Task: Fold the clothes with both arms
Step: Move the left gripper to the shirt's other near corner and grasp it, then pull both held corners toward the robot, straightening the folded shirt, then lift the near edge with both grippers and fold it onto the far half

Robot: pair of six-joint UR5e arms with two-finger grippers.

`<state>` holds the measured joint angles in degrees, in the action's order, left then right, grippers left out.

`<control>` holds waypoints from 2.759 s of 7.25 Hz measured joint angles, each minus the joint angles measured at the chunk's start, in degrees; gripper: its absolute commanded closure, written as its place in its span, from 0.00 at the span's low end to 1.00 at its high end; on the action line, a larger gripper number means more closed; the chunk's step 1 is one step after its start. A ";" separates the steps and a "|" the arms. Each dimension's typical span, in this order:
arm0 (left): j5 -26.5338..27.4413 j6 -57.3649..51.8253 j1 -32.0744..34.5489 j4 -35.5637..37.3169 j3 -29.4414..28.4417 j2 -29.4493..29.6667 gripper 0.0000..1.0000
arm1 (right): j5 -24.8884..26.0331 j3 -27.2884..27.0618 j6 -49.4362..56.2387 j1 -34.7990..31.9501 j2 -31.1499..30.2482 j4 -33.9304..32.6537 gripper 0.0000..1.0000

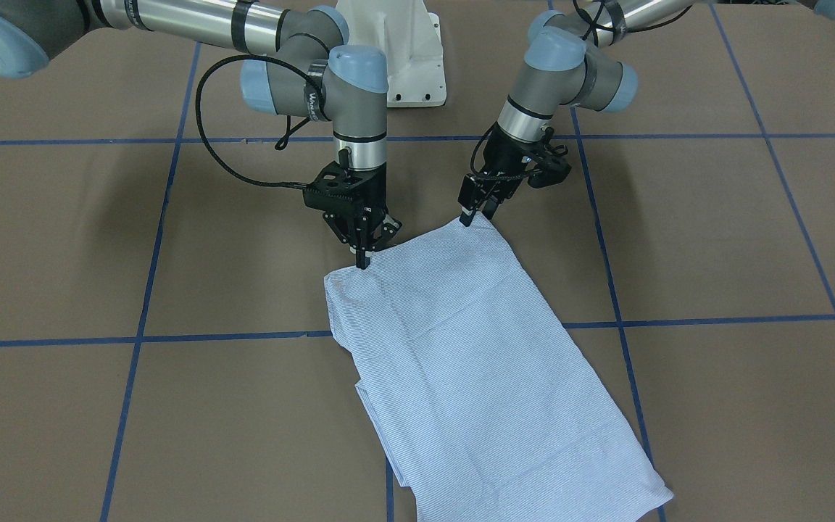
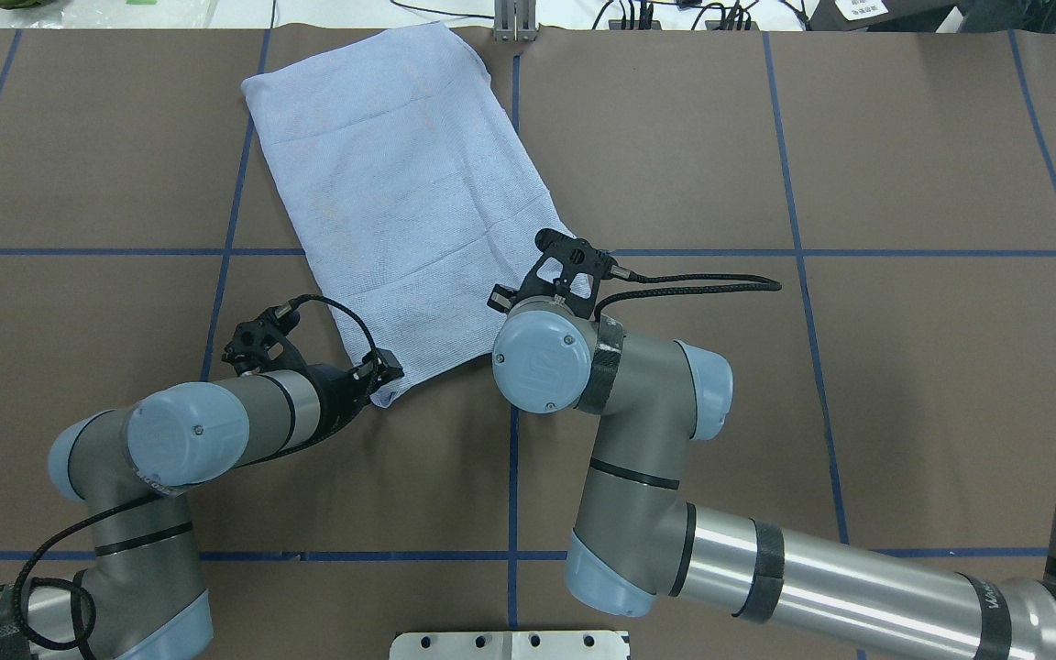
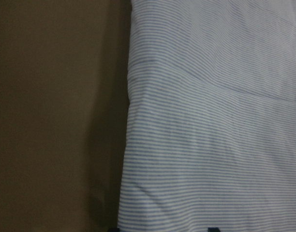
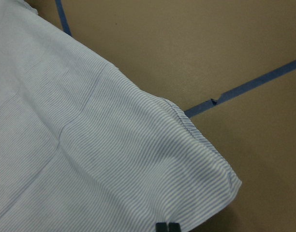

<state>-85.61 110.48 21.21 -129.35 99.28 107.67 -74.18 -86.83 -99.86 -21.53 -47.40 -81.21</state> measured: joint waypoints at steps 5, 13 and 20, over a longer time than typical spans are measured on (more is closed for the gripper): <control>0.11 -0.14 0.05 -0.11 2.34 0.34 1.00 | -0.50 -5.22 0.11 0.52 -3.54 -0.06 1.00; 0.69 -0.03 -10.48 16.91 27.27 -0.15 1.00 | 8.40 -40.04 -0.81 18.92 -20.30 -14.86 1.00; 0.30 -8.92 4.96 22.58 20.70 3.87 1.00 | 2.92 -25.21 8.16 2.20 -5.14 -14.54 1.00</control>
<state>-85.31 101.56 26.17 -106.77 119.98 111.55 -71.26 -112.05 -91.70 -19.34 -52.54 -95.75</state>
